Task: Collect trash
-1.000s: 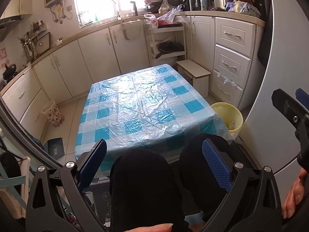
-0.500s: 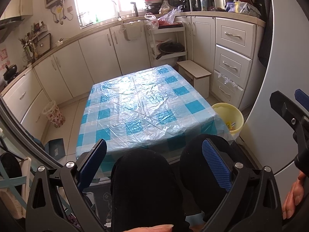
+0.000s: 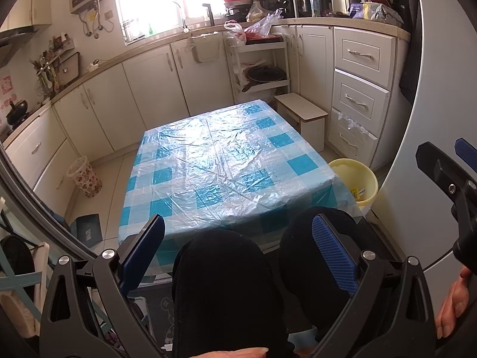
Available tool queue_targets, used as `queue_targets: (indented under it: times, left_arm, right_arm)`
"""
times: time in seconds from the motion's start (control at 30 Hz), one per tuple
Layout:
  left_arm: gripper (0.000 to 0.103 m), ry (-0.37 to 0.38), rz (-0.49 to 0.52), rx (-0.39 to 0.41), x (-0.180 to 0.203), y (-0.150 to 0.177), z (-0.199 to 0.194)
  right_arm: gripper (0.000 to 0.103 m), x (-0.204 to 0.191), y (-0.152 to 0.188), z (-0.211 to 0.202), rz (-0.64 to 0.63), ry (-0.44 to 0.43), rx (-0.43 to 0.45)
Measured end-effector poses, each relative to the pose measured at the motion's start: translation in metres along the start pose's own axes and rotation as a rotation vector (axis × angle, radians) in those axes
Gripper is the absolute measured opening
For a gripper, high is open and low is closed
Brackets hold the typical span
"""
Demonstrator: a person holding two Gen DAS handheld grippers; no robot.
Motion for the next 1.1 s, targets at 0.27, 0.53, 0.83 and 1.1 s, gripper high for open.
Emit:
queue_targets:
  times: [0.27, 0.53, 0.83, 1.1]
  left_arm:
    - [0.095, -0.003, 0.001, 0.003, -0.0005, 0.0001, 0.0001]
    - [0.095, -0.004, 0.001, 0.004, -0.0004, 0.0002, 0.0002]
    - [0.095, -0.005, 0.002, 0.006, -0.0006, 0.0010, 0.0004]
    - [0.095, -0.008, 0.004, 0.007, -0.0008, 0.0013, 0.0007]
  right_arm:
    - [0.096, -0.0006, 0.0002, 0.0000, 0.000, 0.000, -0.001]
    - [0.096, -0.0011, 0.0010, 0.0001, 0.001, 0.000, -0.002]
    - [0.096, -0.0011, 0.0006, 0.0000, 0.000, 0.000, -0.002]
    - [0.096, -0.0019, 0.0019, 0.0002, 0.000, -0.001, -0.003]
Point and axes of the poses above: each gripper's, at about its wrist camera, not at the fingertips, and z roughly the way its jaws point, x to its right, y to its underside, the point moved 4 cm from there along z, roughly the way its jaws point, and after that the axes turned 4 degrees about -y, right-handed, at the moved point
